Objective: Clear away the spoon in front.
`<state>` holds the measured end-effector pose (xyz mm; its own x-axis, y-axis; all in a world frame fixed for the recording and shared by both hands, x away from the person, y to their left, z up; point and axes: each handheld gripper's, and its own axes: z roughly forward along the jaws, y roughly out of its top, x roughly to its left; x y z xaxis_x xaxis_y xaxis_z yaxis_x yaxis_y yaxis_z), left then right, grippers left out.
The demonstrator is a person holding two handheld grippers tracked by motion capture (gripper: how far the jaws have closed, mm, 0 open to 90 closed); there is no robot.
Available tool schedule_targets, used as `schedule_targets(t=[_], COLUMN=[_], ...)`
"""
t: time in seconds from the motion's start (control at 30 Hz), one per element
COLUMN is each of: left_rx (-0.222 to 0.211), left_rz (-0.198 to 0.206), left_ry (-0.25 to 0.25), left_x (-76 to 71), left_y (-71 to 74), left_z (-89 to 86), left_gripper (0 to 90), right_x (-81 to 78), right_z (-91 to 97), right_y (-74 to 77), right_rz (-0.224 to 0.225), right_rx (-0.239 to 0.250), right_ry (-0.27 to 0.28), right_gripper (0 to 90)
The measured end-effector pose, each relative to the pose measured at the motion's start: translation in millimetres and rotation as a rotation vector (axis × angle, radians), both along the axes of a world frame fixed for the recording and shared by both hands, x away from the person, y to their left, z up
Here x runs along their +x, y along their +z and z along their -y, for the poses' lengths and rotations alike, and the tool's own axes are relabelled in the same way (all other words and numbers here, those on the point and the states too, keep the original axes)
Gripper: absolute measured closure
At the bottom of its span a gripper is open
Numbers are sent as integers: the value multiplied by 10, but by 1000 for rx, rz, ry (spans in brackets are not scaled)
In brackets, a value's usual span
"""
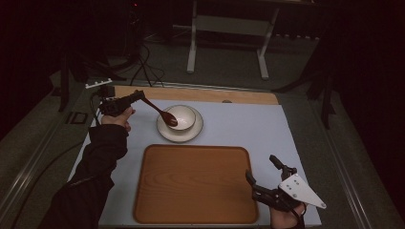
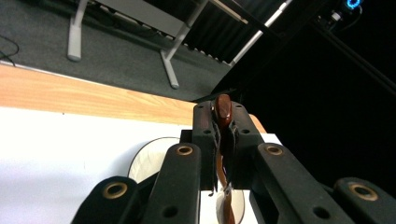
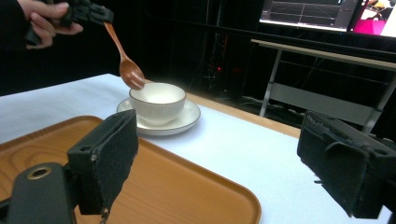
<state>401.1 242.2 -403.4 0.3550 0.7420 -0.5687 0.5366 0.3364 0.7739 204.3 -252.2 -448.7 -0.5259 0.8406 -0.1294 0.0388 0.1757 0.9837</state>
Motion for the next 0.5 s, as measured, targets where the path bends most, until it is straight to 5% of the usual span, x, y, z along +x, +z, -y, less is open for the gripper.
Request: schedule_targets(t=[0.5], left_rx=[123], left_rz=[-72], left_ry=[-230], left_x=[-213], left_y=[269], left_z=[20], left_gripper=[838], right_x=[-2], right_z=[-16], right_y=[0], right_rz=[-1], right_rx=[-3], right_ry=[4], right_gripper=[124])
